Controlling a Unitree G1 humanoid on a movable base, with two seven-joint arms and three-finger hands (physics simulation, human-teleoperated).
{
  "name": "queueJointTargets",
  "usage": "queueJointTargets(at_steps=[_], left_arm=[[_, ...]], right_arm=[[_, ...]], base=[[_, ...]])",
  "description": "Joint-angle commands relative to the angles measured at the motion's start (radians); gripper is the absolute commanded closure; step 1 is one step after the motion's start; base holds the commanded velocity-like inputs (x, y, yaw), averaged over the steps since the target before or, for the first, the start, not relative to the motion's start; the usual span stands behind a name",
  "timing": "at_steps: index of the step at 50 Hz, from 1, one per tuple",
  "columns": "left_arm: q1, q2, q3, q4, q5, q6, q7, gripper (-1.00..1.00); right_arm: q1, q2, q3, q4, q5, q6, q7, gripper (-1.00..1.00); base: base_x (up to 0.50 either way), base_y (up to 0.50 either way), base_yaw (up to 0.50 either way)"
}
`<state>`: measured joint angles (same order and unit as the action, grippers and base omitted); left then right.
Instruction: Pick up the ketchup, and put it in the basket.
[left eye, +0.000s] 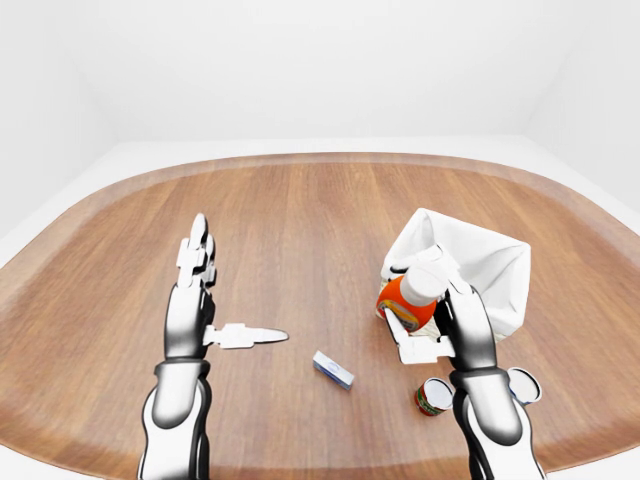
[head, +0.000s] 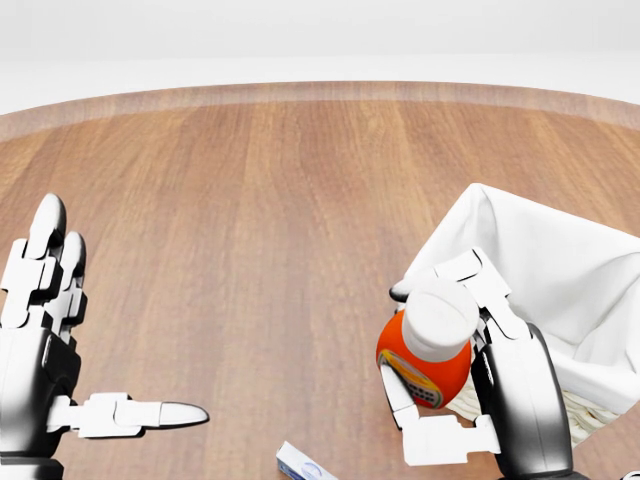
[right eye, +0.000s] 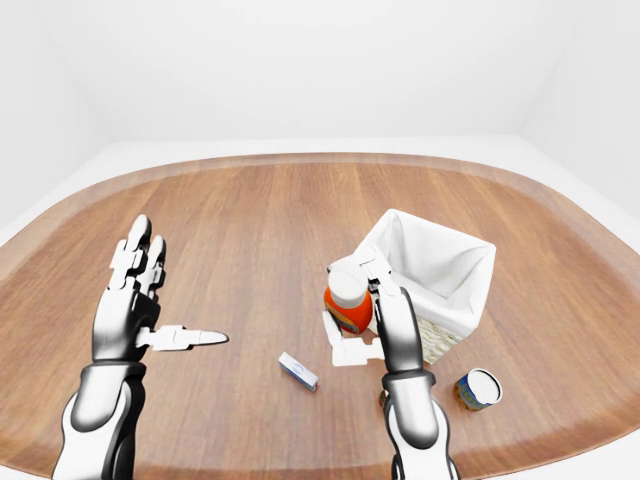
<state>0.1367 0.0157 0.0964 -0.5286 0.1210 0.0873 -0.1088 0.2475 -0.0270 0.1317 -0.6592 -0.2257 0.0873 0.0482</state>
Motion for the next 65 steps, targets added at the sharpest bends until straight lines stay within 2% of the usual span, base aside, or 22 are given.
queueJointTargets(at_steps=[1, 17, 30, 41, 46, 54, 59, 65], left_arm=[[0.011, 0.001, 0.007, 0.002, 0.001, 0.000, -0.003, -1.00], [0.012, 0.001, 0.005, 0.013, 0.011, 0.000, -0.004, -1.00], [0.023, -0.002, -0.005, -0.006, 0.014, 0.000, -0.010, -1.00], [0.022, -0.002, -0.004, 0.003, 0.014, 0.000, -0.009, -1.00], [0.024, -0.002, -0.004, 0.000, 0.013, 0.000, -0.010, -1.00], [0.022, -0.001, -0.001, 0.005, 0.010, 0.000, -0.012, -1.00], [0.021, -0.001, 0.004, -0.003, 0.006, 0.000, -0.014, -1.00], [0.022, -0.001, 0.007, -0.002, 0.003, 0.000, -0.017, -1.00]], right_arm=[[-0.002, 0.002, -0.003, -0.007, 0.016, 0.000, -0.003, 1.00], [-0.062, 0.003, -0.030, -0.056, -0.007, 0.000, 0.022, 1.00], [-0.193, 0.000, -0.146, -0.099, -0.028, 0.000, 0.085, 1.00], [-0.345, -0.053, -0.261, -0.042, -0.010, 0.000, 0.101, 1.00], [-0.442, -0.099, -0.319, 0.061, 0.043, 0.000, 0.099, 1.00], [-0.548, -0.169, -0.348, 0.162, 0.070, 0.000, 0.079, 1.00], [-0.580, -0.189, -0.355, 0.223, 0.083, 0.000, 0.068, 1.00], [-0.646, -0.225, -0.361, 0.384, 0.105, 0.000, 0.043, 1.00]], base=[[0.00, 0.00, 0.00], [0.00, 0.00, 0.00], [0.00, 0.00, 0.00], [0.00, 0.00, 0.00], [0.00, 0.00, 0.00], [0.00, 0.00, 0.00], [0.00, 0.00, 0.00], [0.00, 0.00, 0.00]])
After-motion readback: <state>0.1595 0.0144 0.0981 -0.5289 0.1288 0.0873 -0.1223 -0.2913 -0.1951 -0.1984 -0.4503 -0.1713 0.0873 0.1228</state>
